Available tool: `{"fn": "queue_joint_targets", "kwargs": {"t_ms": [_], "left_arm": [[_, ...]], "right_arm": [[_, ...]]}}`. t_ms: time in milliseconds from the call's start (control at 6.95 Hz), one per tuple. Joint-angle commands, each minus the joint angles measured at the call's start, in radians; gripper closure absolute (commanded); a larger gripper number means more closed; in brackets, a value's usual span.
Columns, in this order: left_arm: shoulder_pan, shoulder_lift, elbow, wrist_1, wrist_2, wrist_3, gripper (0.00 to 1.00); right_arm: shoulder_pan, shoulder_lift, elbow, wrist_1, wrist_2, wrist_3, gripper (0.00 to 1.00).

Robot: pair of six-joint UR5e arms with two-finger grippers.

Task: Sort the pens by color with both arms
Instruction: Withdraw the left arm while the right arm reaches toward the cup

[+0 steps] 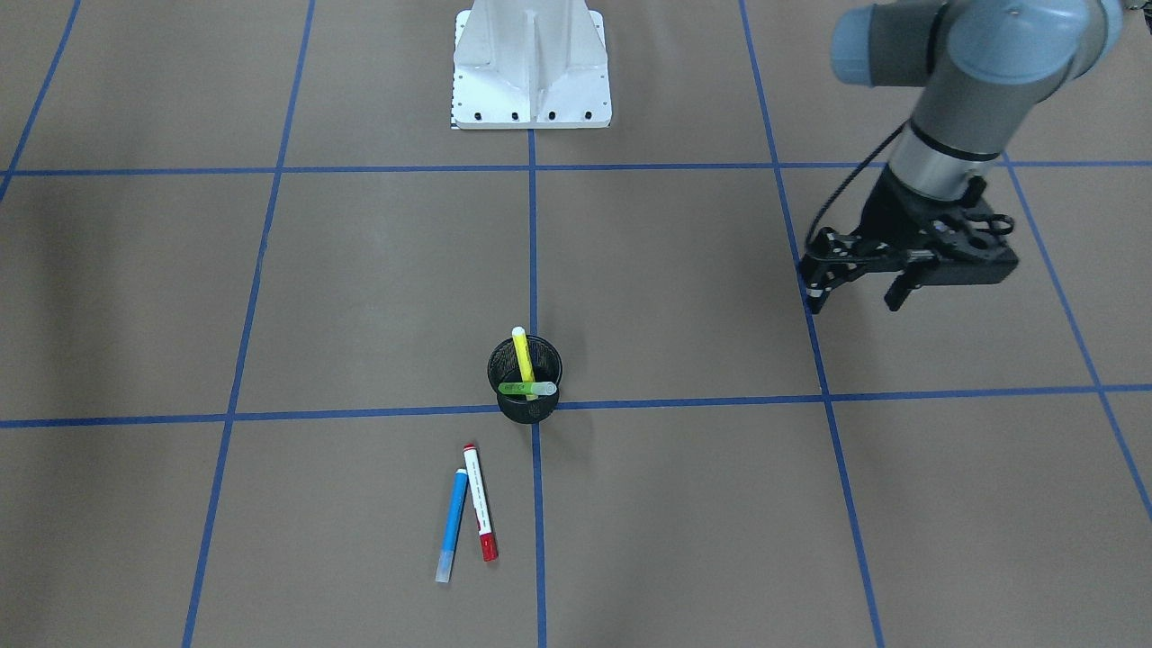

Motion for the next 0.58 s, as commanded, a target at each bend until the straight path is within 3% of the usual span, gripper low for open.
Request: {"fn": "queue_joint_targets", "kwargs": {"t_ms": [0,288,431], "left_arm": [[-0.109,0.088,0.039,0.001,-0.106,0.162,0.00],[-0.178,0.141,0.090,-0.002,-0.172,0.329,0.00],[-0.209,0.154,0.123,-0.005,-0.172,0.418,0.00]], "right_arm": [[-0.050,0.033,0.007,0.000,-0.020,0.083,0.00],[-0.137,0.061,0.048,-0.002,-0.044,0.190,0.00],[-0.241,0.163,0.036,-0.011,-0.084,0.326,0.00]]}}
